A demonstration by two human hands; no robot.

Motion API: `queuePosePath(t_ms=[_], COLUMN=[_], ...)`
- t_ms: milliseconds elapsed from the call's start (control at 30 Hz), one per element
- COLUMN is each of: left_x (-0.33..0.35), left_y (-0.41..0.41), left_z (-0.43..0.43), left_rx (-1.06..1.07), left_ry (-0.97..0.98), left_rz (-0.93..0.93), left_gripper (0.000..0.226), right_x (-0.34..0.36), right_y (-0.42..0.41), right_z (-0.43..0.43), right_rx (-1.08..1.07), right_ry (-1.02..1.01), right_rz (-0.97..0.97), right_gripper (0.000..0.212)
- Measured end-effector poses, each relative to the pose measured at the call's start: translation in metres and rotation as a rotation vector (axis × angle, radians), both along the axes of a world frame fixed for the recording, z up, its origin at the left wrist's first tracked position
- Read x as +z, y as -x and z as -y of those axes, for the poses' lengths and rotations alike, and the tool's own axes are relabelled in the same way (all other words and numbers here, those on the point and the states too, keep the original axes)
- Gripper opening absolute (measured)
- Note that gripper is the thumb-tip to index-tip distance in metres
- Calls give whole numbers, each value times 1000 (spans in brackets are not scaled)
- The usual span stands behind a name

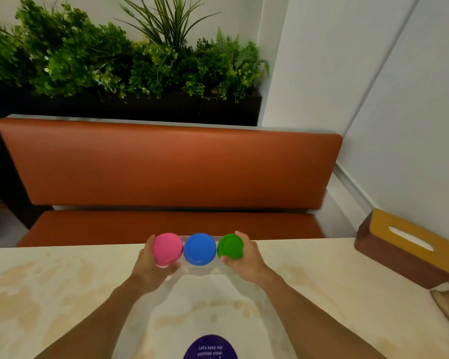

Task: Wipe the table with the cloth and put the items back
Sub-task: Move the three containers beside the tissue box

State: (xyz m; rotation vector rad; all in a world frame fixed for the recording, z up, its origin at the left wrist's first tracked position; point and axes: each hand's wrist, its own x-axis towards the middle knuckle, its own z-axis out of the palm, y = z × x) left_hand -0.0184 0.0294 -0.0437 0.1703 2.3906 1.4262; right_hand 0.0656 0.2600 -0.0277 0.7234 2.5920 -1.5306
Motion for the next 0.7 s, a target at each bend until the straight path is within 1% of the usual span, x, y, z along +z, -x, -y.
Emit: queuePosePath(t_ms=[100,167,233,400,500,600,700], left_x=[-4,-5,-7,4,16,32,44], left_y=[2,3,2,-1,-4,-13,-26], left_z=[1,3,6,7,6,0,-9], left_rx=[75,95,108,107,95,38,-40], left_ry=[-18,-21,-18,-21,-7,-10,-25], left_rz=[22,10,-2,-52,-50,-68,-66], left_gripper=[98,89,84,85,88,90,90], right_x=[-1,0,-1,3,10,22,34], right_y=[0,-2,-5,-21,-33,-54,-81], right_z=[-3,-5,-5,-8,-6,-5,-8], right_rx=[7,9,0,-66,-110,-169,-256], right_ry=[-1,11,38,61,80,84,98], right_rz=[-24,-34,-35,-52,-79,-110,-137], right_gripper=[86,87,87,89,88,82,83])
